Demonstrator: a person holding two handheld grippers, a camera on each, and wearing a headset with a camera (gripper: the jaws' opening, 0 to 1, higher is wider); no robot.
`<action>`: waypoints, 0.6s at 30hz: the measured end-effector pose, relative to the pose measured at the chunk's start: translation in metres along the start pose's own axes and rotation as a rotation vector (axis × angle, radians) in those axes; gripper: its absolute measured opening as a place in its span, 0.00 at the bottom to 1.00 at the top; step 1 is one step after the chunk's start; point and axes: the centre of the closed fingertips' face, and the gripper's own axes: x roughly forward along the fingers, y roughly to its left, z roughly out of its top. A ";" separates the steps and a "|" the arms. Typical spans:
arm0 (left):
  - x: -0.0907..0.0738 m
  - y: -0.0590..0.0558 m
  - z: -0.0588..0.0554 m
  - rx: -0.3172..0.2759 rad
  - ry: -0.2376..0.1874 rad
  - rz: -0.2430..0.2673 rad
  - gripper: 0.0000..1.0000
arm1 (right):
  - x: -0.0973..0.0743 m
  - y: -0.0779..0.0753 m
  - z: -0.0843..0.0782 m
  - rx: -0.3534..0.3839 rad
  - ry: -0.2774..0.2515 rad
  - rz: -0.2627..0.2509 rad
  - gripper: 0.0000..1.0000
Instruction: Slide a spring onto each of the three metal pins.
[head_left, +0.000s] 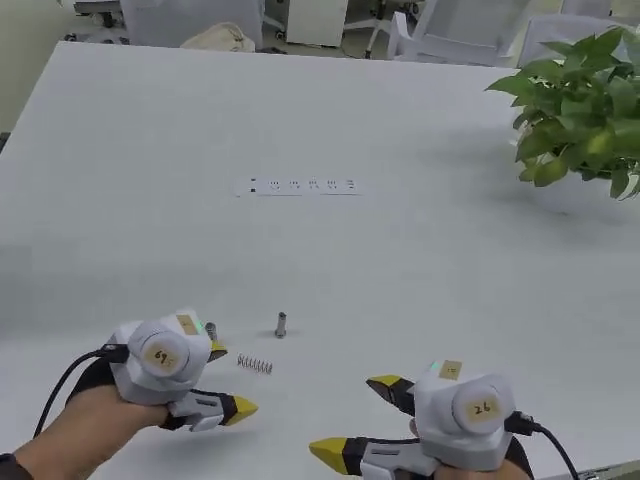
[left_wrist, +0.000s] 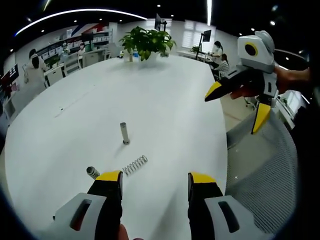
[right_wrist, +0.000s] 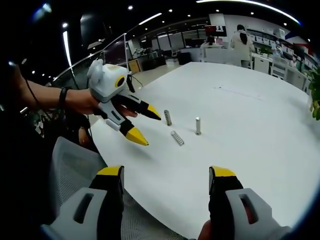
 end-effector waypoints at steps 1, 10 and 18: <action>0.003 0.001 0.001 -0.002 0.000 0.001 0.48 | 0.000 -0.001 0.000 0.001 -0.001 -0.003 0.68; 0.030 0.011 0.001 -0.024 0.019 -0.019 0.48 | -0.007 -0.007 -0.002 0.010 0.000 -0.018 0.68; 0.053 0.018 -0.004 -0.113 0.032 -0.046 0.45 | -0.010 -0.010 -0.006 0.028 0.002 -0.032 0.67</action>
